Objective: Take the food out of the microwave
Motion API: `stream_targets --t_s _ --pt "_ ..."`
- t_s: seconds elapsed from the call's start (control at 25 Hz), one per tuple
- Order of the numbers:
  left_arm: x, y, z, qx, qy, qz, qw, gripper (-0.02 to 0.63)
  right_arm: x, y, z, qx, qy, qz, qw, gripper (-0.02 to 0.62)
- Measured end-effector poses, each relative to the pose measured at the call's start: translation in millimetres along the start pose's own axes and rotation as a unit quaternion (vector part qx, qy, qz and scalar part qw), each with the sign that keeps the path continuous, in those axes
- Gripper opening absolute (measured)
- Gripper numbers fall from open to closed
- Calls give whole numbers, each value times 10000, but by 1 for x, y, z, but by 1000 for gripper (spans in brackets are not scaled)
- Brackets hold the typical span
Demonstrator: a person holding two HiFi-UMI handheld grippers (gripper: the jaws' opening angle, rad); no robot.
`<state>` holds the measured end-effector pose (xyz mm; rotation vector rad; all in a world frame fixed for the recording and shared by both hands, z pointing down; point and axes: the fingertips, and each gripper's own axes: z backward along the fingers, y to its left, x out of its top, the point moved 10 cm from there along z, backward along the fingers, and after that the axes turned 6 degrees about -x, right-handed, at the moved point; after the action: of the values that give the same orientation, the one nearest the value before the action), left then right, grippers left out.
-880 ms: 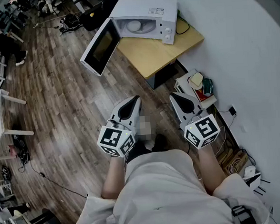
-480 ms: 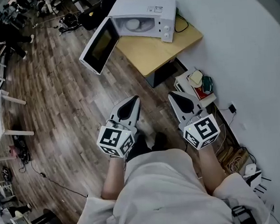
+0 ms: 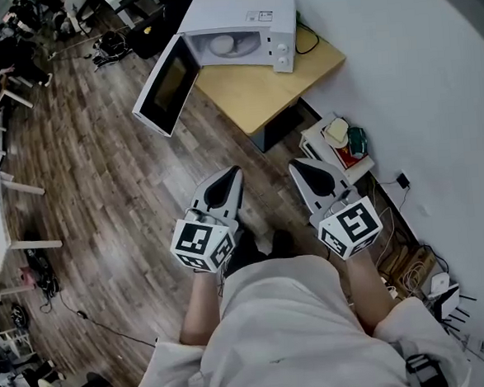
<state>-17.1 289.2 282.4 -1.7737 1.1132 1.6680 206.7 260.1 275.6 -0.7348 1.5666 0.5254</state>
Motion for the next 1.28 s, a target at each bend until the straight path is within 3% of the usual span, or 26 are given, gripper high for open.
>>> stream_targets --t_s 0.28,0.36,0.56,0.68,0.96,1.28 --pt "11 37 -12 -175 18 -98 9998 9 9 -5 -38 -215 106 -33 9997 -1" --pt "14 54 -14 -196 33 -105 9997 9 11 -3 -55 -190 143 -40 9997 59" --pt "25 100 -24 -289 62 -151 9994 12 18 -2 -99 -204 215 -30 9996 113" --pt "33 127 -33 -359 76 -191 9991 84 24 -4 -127 -230 241 -37 9994 138" --pt "45 191 -50 -517 132 -290 9982 120 35 -4 -188 -423 374 -19 9984 192" --pt "50 260 -66 -826 337 -513 9947 140 36 3 -249 -810 500 18 9955 193"
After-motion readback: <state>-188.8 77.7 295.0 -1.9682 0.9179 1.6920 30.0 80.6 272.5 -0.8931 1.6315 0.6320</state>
